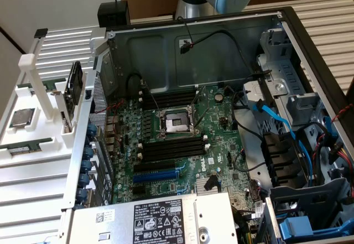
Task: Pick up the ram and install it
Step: 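Pick up the ram and move it above insertion slot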
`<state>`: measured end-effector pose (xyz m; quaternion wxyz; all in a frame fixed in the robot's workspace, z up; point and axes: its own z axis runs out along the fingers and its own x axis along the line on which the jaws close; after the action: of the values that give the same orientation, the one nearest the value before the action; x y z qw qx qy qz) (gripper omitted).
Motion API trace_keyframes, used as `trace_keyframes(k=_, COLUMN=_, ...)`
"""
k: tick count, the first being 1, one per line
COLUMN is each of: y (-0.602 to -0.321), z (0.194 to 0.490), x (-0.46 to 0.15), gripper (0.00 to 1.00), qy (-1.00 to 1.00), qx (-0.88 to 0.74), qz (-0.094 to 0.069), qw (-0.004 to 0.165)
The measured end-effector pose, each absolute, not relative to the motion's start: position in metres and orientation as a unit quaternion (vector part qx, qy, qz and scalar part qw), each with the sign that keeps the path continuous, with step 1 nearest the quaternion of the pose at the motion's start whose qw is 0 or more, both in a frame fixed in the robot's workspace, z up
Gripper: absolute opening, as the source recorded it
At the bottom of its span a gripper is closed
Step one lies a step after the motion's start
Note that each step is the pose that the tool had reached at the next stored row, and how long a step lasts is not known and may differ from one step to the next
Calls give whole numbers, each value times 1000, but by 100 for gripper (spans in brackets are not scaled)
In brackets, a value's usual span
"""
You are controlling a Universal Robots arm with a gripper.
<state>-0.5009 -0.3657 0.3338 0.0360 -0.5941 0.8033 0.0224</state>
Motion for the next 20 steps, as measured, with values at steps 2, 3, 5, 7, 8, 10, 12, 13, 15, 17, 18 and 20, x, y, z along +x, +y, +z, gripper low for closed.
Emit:
trace_keyframes(k=2, y=-366, z=334, x=-501, gripper=48, qy=803, qx=-594, qz=22, qw=36)
trace_keyframes(k=3, y=-366, z=334, x=-501, gripper=48, qy=803, qx=-594, qz=22, qw=36)
trace_keyframes(k=5, y=-366, z=333, x=-501, gripper=48, qy=803, qx=-594, qz=22, qw=36)
trace_keyframes(k=7, y=-366, z=333, x=-501, gripper=39, qy=803, qx=-594, qz=22, qw=36)
trace_keyframes(k=8, y=-366, z=333, x=-501, gripper=39, qy=803, qx=-594, qz=22, qw=36)
trace_keyframes(k=10, y=-366, z=333, x=-501, gripper=33, qy=803, qx=-594, qz=22, qw=36)
trace_keyframes(k=12, y=-366, z=333, x=-501, gripper=33, qy=803, qx=-594, qz=22, qw=36)
trace_keyframes(k=13, y=-366, z=333, x=-501, gripper=33, qy=803, qx=-594, qz=22, qw=36)
trace_keyframes(k=15, y=-366, z=332, x=-501, gripper=33, qy=803, qx=-594, qz=22, qw=36)
trace_keyframes(k=17, y=-366, z=330, x=-501, gripper=33, qy=803, qx=-594, qz=22, qw=36)
trace_keyframes(k=18, y=-366, z=328, x=-501, gripper=33, qy=803, qx=-594, qz=21, qw=35)
trace_keyframes(k=20, y=-366, z=324, x=-501, gripper=33, qy=803, qx=-594, qz=21, qw=35)
